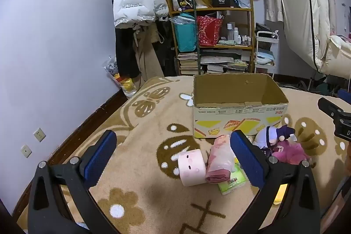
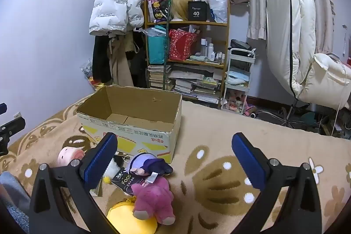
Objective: Organize soft objects
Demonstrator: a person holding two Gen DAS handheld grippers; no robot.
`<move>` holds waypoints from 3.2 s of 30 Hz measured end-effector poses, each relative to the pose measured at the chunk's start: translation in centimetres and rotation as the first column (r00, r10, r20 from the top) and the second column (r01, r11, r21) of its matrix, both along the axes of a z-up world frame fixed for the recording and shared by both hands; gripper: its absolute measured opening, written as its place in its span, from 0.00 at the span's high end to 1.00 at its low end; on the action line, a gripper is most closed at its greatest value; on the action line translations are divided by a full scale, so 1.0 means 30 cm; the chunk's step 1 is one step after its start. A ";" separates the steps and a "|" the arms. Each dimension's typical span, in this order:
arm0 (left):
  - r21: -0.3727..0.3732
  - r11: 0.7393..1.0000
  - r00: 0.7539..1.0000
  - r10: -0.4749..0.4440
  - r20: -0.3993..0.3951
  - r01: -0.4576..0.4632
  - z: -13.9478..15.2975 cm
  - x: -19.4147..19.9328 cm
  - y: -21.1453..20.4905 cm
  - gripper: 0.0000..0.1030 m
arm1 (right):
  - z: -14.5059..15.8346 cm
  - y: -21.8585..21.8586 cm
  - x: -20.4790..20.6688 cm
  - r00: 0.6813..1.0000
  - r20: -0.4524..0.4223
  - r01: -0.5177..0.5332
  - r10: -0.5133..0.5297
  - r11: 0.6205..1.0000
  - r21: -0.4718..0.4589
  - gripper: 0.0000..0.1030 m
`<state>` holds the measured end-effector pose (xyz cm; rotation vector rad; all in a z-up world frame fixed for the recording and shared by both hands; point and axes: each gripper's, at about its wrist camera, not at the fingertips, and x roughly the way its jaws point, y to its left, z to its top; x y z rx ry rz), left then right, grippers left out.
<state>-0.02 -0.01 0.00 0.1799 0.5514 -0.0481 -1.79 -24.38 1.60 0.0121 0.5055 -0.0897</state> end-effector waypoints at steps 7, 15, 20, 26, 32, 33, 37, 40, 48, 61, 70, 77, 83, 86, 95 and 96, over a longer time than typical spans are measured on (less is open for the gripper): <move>-0.010 1.000 1.000 0.002 -0.019 -0.003 -0.001 0.005 0.008 0.01 | 0.000 -0.001 0.001 1.000 -0.011 -0.005 0.005 1.000 0.004 0.00; -0.014 1.000 1.000 0.001 -0.023 -0.001 -0.001 0.000 0.007 0.01 | 0.003 -0.003 0.000 1.000 -0.004 0.003 -0.003 1.000 0.002 0.00; -0.012 1.000 1.000 -0.001 -0.024 0.000 -0.004 0.002 0.008 0.01 | 0.004 -0.002 0.000 1.000 -0.002 0.002 -0.002 1.000 0.001 0.00; -0.009 1.000 1.000 -0.001 -0.025 0.001 -0.023 0.006 -0.009 0.01 | 0.003 -0.002 0.000 1.000 -0.001 0.002 -0.002 1.000 0.002 0.00; -0.006 1.000 1.000 0.000 -0.026 0.000 -0.023 0.006 -0.010 0.01 | 0.002 -0.002 0.001 1.000 -0.001 0.002 -0.002 1.000 0.002 0.00; -0.007 1.000 1.000 -0.002 -0.027 0.002 -0.022 0.007 -0.010 0.01 | 0.002 -0.002 0.001 1.000 -0.001 0.002 -0.002 1.000 0.001 0.00; -0.006 1.000 1.000 -0.002 -0.028 0.001 -0.022 0.007 -0.010 0.01 | 0.001 -0.003 0.001 1.000 -0.001 0.003 -0.003 1.000 0.001 0.00; -0.004 1.000 1.000 -0.001 -0.028 0.001 -0.026 0.008 -0.012 0.01 | 0.001 -0.002 0.002 1.000 -0.001 0.003 -0.003 1.000 0.002 0.00; -0.001 1.000 1.000 -0.002 -0.029 0.002 -0.023 0.008 -0.013 0.01 | 0.003 -0.003 0.001 1.000 0.003 0.002 -0.002 1.000 0.003 0.00; 0.001 1.000 1.000 0.000 -0.030 0.000 -0.023 0.009 -0.015 0.01 | 0.002 -0.003 0.002 1.000 0.001 0.003 -0.003 1.000 0.001 0.00; 0.003 1.000 1.000 -0.001 -0.031 0.001 -0.019 0.008 -0.013 0.01 | 0.001 -0.002 0.002 1.000 0.000 0.000 0.000 1.000 0.002 0.00; 0.004 1.000 1.000 -0.001 -0.031 0.001 -0.020 0.008 -0.014 0.01 | 0.001 -0.001 0.002 1.000 0.000 0.002 -0.002 1.000 0.001 0.00; 0.005 1.000 0.999 -0.001 -0.032 0.001 -0.019 0.008 -0.014 0.01 | 0.001 -0.001 0.002 1.000 0.000 0.001 -0.001 1.000 0.001 0.00; 0.005 1.000 0.999 -0.001 -0.032 0.001 -0.019 0.009 -0.014 0.01 | 0.001 -0.001 0.002 1.000 -0.001 0.001 -0.001 1.000 0.001 0.00; 0.008 1.000 0.999 0.000 -0.033 0.001 -0.020 0.009 -0.016 0.01 | -0.001 -0.001 0.003 1.000 -0.002 0.002 -0.002 1.000 0.000 0.00; 0.007 1.000 0.999 -0.001 -0.033 0.001 -0.021 0.010 -0.016 0.01 | -0.001 -0.001 0.003 1.000 -0.002 0.002 -0.002 1.000 0.001 0.00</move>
